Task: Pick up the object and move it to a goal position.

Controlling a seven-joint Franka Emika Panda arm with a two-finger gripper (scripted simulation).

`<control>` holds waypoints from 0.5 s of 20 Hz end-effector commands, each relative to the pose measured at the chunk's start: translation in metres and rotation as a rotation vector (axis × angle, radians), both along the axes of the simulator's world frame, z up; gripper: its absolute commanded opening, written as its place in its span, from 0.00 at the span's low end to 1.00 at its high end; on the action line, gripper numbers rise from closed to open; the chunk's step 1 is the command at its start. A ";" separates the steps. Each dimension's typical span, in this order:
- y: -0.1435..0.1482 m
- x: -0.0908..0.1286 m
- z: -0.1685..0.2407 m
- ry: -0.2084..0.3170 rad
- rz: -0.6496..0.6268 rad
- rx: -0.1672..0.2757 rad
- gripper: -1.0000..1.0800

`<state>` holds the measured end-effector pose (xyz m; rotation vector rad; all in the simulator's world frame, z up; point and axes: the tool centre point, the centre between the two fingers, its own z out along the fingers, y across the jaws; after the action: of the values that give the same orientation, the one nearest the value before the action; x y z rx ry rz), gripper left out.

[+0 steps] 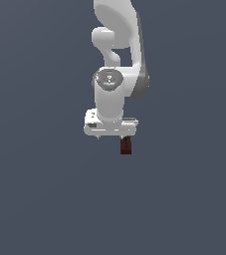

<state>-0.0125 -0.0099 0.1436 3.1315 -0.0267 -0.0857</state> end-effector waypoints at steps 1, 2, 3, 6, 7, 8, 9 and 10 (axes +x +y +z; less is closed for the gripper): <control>0.000 0.000 0.000 0.000 0.000 0.000 0.96; 0.000 0.000 0.000 0.001 0.001 0.000 0.96; 0.000 0.000 0.000 0.002 0.002 0.000 0.96; 0.002 -0.001 -0.002 0.015 0.012 0.003 0.96; 0.002 -0.002 -0.003 0.021 0.017 0.004 0.96; 0.003 -0.002 -0.003 0.025 0.021 0.005 0.96; 0.003 -0.003 -0.003 0.028 0.024 0.006 0.96; 0.003 -0.003 -0.004 0.031 0.025 0.006 0.96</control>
<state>-0.0150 -0.0074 0.1405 3.1348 0.0067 -0.1257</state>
